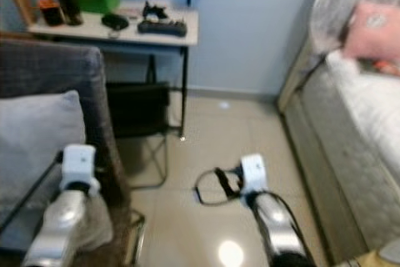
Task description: Clean up the room
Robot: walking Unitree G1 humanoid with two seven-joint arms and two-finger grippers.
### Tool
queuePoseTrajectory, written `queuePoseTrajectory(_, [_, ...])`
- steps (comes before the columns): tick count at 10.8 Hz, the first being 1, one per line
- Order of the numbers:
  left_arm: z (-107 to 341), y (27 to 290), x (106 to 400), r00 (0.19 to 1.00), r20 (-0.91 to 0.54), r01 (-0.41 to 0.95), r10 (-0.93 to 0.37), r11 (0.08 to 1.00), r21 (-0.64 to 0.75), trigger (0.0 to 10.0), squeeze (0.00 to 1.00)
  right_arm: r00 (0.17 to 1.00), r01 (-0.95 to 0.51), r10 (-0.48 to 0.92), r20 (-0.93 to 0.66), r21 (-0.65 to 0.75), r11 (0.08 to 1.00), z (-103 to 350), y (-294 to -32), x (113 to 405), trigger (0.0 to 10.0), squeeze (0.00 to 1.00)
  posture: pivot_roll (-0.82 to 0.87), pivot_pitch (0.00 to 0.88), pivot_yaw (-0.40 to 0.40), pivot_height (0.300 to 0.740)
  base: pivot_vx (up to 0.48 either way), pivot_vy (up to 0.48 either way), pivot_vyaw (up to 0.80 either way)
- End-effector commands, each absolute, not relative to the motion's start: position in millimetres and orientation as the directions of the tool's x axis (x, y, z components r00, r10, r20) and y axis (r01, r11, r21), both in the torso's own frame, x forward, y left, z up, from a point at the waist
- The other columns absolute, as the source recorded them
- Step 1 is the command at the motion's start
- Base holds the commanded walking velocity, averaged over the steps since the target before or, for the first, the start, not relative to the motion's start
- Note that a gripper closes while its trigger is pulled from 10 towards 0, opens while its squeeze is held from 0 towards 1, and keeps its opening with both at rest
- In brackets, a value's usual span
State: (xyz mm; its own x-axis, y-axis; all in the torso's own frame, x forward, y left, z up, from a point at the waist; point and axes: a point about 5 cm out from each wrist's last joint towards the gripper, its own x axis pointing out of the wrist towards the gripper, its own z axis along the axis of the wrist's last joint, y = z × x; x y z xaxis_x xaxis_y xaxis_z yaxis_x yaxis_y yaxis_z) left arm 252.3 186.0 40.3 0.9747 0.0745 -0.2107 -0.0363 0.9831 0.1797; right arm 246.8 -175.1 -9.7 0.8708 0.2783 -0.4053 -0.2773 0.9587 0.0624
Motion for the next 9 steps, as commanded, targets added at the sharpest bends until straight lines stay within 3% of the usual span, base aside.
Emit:
queuePoseTrajectory(1, [41.1, 182.0, 251.5, 0.977, -0.207, -0.021, 0.059, 0.983, 0.182, 10.0, 0.00, 0.881, -0.254, 0.255, -0.400, 0.055, 0.966, -8.1, -183.2, 246.5, 10.0, 0.00, 0.06, 0.000, -0.013, 0.740, 0.000, 0.000, 0.00])
queuePoseTrajectory(9, [41.6, 180.0, 249.8, 0.979, -0.193, -0.026, 0.059, 0.986, 0.166, 10.0, 0.00, 0.887, -0.232, 0.232, -0.399, 0.048, 0.972, -8.7, -185.0, 245.5, 10.0, 0.00, 0.06, 0.000, -0.018, 0.740, 0.000, 0.000, 0.00])
